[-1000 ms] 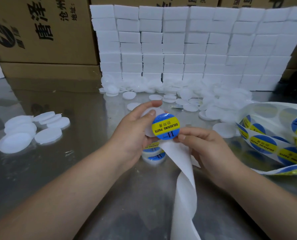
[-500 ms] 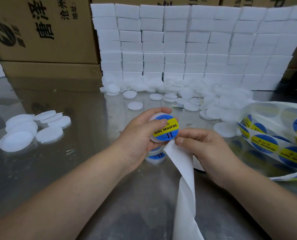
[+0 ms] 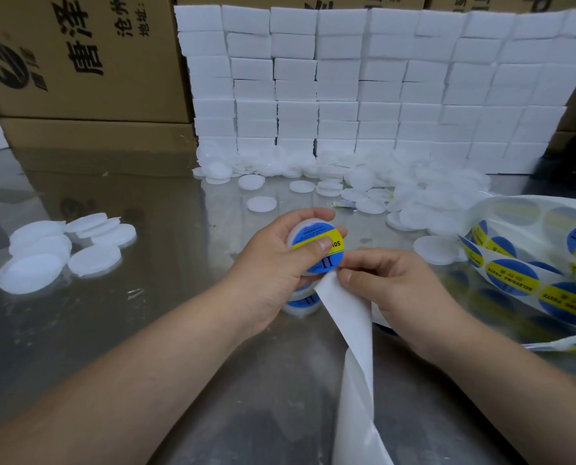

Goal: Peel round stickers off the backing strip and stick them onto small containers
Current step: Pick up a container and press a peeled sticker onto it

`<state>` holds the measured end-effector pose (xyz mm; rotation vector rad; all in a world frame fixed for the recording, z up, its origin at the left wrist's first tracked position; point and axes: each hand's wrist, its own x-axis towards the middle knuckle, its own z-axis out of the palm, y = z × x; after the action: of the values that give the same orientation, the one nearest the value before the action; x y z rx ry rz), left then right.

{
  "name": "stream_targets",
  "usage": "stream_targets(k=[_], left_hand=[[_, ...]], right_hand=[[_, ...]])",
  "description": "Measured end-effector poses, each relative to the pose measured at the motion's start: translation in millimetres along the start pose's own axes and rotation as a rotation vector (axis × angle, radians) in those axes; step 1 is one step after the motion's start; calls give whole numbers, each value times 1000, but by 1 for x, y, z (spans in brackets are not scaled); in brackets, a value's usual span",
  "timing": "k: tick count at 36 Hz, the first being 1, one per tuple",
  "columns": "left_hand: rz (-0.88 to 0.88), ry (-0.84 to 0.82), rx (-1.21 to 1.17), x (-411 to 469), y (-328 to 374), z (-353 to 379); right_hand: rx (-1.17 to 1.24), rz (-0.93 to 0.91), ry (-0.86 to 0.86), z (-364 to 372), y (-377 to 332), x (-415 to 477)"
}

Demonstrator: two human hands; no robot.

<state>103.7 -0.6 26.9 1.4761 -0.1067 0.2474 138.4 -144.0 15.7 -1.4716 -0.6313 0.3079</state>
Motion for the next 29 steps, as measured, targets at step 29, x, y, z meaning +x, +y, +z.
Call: stream_targets(k=[29], left_hand=[[214, 285, 52, -1, 10, 1]], right_hand=[[-287, -27, 244, -6, 8, 8]])
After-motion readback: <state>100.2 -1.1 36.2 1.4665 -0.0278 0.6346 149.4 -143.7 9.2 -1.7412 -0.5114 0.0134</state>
